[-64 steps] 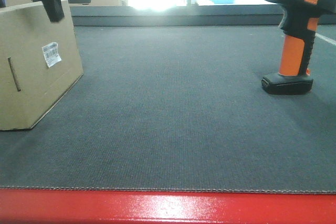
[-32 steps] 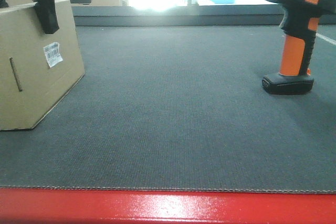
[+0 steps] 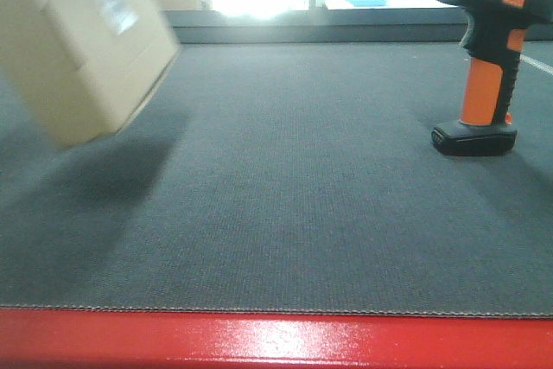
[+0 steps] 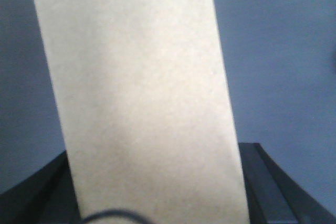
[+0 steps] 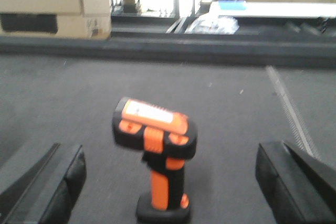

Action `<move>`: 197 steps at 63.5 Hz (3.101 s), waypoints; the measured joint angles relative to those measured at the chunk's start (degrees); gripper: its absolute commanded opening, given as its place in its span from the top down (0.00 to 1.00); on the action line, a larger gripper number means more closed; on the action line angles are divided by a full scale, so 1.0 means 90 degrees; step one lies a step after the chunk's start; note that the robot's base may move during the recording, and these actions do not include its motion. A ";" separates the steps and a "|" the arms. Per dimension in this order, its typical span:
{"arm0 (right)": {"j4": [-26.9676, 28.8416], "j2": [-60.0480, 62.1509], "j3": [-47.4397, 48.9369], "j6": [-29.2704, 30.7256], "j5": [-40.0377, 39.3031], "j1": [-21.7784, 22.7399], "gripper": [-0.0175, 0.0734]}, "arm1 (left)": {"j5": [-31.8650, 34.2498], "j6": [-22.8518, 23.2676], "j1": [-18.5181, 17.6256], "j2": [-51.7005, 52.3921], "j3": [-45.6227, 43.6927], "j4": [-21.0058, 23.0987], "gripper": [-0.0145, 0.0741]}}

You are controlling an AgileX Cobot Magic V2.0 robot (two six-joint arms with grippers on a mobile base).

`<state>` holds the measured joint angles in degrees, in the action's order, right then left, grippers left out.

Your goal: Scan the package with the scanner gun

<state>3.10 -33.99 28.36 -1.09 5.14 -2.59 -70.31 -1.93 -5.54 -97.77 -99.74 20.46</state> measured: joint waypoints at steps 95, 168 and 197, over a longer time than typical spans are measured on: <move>0.1342 -0.5786 -0.0698 0.0000 -0.6320 -0.0861 0.19 | -0.0009 -0.0268 0.0496 0.0012 0.0000 0.1462 0.96; 0.1811 -0.6827 0.0666 0.0000 -0.6106 -0.0861 0.26 | -0.0009 -0.0268 0.0496 0.0012 0.0000 0.1241 0.96; 0.1869 -0.6800 0.0669 -0.0001 -0.6026 -0.0861 0.98 | -0.0009 -0.0268 0.0496 0.0012 0.0000 0.1228 0.96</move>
<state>19.92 -95.19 34.38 -1.10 -49.09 -10.34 -70.40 -4.34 -1.07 -97.66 -99.74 31.51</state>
